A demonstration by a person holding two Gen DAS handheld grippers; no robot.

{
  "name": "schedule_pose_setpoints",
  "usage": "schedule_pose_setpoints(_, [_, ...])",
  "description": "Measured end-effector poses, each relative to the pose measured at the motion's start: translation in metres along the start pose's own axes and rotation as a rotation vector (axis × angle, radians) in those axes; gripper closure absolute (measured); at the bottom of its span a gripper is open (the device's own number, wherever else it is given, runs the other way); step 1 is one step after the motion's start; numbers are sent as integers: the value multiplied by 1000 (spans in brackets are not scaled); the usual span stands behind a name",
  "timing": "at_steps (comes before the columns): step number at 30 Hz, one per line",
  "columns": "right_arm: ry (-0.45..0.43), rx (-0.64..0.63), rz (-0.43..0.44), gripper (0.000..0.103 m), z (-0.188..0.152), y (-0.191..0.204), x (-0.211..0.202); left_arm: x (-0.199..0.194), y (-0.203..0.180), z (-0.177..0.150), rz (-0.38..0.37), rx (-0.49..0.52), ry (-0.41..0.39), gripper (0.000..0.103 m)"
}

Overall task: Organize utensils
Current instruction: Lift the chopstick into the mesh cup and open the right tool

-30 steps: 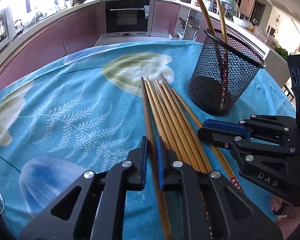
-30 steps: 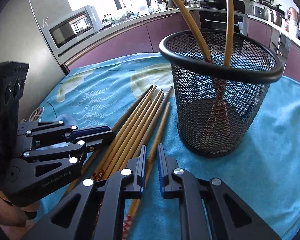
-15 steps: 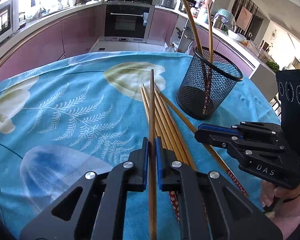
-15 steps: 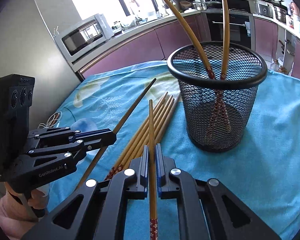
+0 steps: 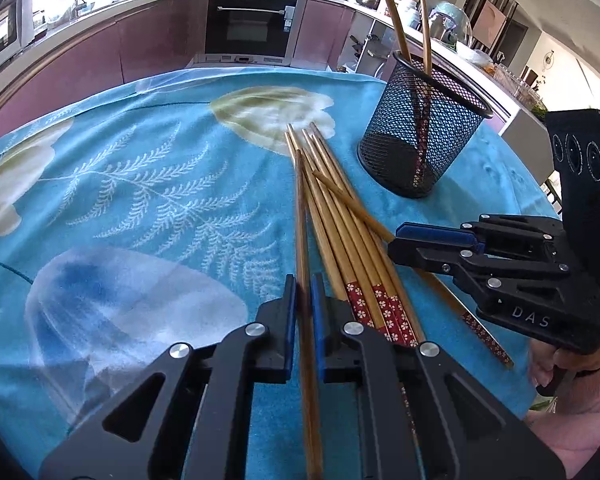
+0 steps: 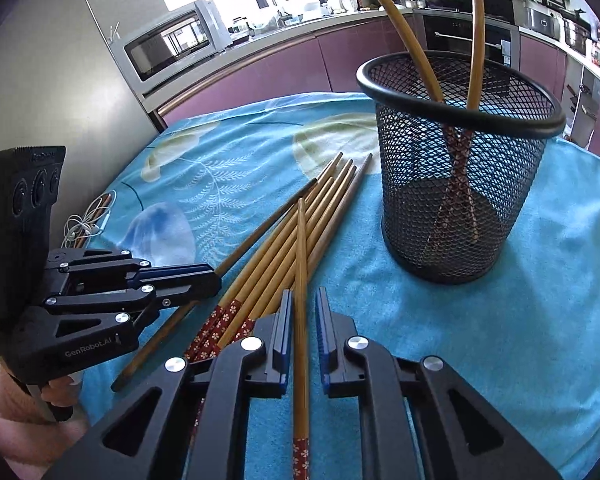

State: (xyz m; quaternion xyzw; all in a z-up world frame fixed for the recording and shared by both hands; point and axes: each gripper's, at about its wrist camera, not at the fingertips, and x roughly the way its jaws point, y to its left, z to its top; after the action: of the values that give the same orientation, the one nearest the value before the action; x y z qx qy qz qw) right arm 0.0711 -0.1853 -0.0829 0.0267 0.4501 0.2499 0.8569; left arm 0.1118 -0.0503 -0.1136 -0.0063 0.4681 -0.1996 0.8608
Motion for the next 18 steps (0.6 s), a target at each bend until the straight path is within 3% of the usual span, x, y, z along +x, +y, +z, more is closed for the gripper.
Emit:
schedule_pose_setpoints(7, [17, 29, 68, 89, 5, -9, 6, 10, -5, 12, 19, 51, 6, 92])
schedule_pose_setpoints(10, [16, 47, 94, 97, 3, -13, 4, 12, -3, 16, 7, 41, 12, 94])
schedule_pose_setpoints(18, [-37, 53, 129, 97, -1, -13, -16, 4, -2, 14, 1, 6, -9, 96])
